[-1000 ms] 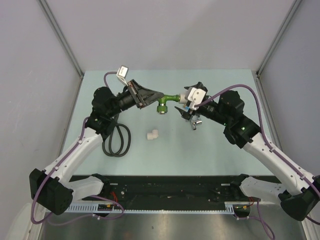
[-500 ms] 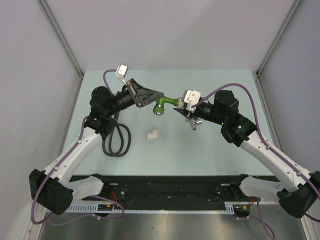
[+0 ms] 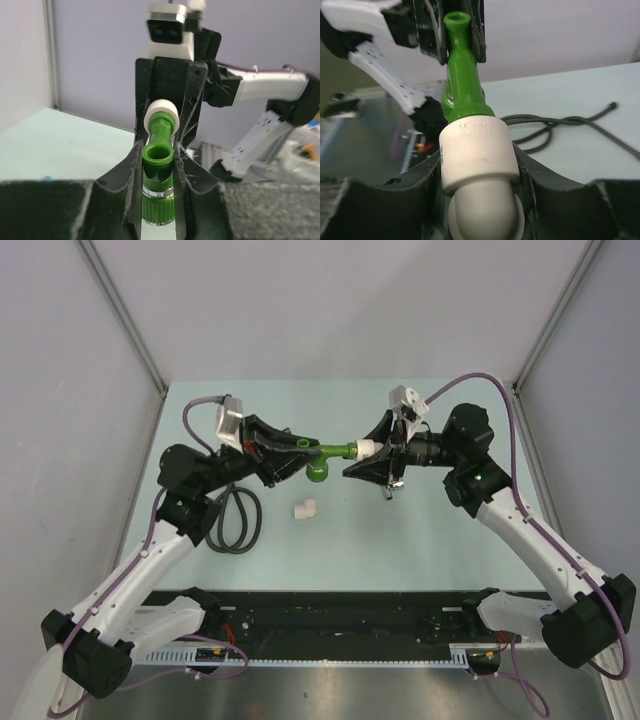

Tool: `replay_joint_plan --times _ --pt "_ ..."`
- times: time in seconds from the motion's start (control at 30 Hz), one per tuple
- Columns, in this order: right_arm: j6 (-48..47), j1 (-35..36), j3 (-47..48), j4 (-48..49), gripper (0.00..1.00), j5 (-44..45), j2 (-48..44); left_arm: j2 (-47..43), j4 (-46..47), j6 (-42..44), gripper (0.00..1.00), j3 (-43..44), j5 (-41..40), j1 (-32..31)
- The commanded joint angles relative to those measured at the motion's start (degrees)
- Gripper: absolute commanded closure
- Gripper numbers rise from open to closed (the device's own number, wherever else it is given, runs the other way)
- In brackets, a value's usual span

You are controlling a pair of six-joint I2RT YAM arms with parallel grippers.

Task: Install the water faucets

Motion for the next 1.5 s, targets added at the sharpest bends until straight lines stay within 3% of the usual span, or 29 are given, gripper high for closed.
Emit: replay_joint_plan --times 0.0,0.17,0.4,0.5,0.57,0.6,0.8,0.93,1.07,1.23,1.47 --pt "29.8 -4.9 0.8 16.5 1.0 -5.0 3.3 -5.4 5.5 21.6 0.97 -3.3 5.2 1.4" --pt "43.8 -5.2 0.8 27.1 1.0 -8.2 7.1 -7.6 3.8 30.7 0.97 -5.7 7.5 1.2" --pt "47.6 -5.2 0.8 24.4 1.0 -7.5 9.0 -9.8 2.8 34.3 1.0 -7.9 5.0 0.9" --pt "46.8 -5.8 0.8 23.4 0.92 -7.0 9.0 -9.8 2.8 33.3 1.0 -7.9 2.1 0.9" --pt "45.9 -6.3 0.8 23.0 0.78 -6.8 8.6 -9.7 3.0 30.7 1.0 -7.9 0.4 0.9" --pt "45.4 -6.7 0.8 22.8 0.6 -6.5 8.5 -9.2 3.1 29.7 1.0 -7.7 -1.1 0.9" --pt "36.5 -9.6 0.8 19.9 0.01 -6.8 5.8 -6.9 0.8 14.5 1.0 -5.5 -13.5 1.0" --pt "28.0 -12.4 0.8 14.1 0.0 -4.2 3.1 -5.7 -3.7 3.9 1.0 -2.8 -18.2 1.2" --pt "16.8 -13.7 0.8 10.1 0.0 -0.7 -0.2 -2.8 -10.8 -4.3 1.0 2.1 -17.5 2.9" --pt "-5.8 -12.3 0.8 0.0 0.0 7.2 -5.6 0.4 -12.9 -17.0 1.0 5.3 -11.3 7.6" --pt "-26.2 -6.8 0.7 -5.6 0.0 15.2 -8.2 5.9 -10.0 -27.2 1.0 6.3 -1.6 9.1"
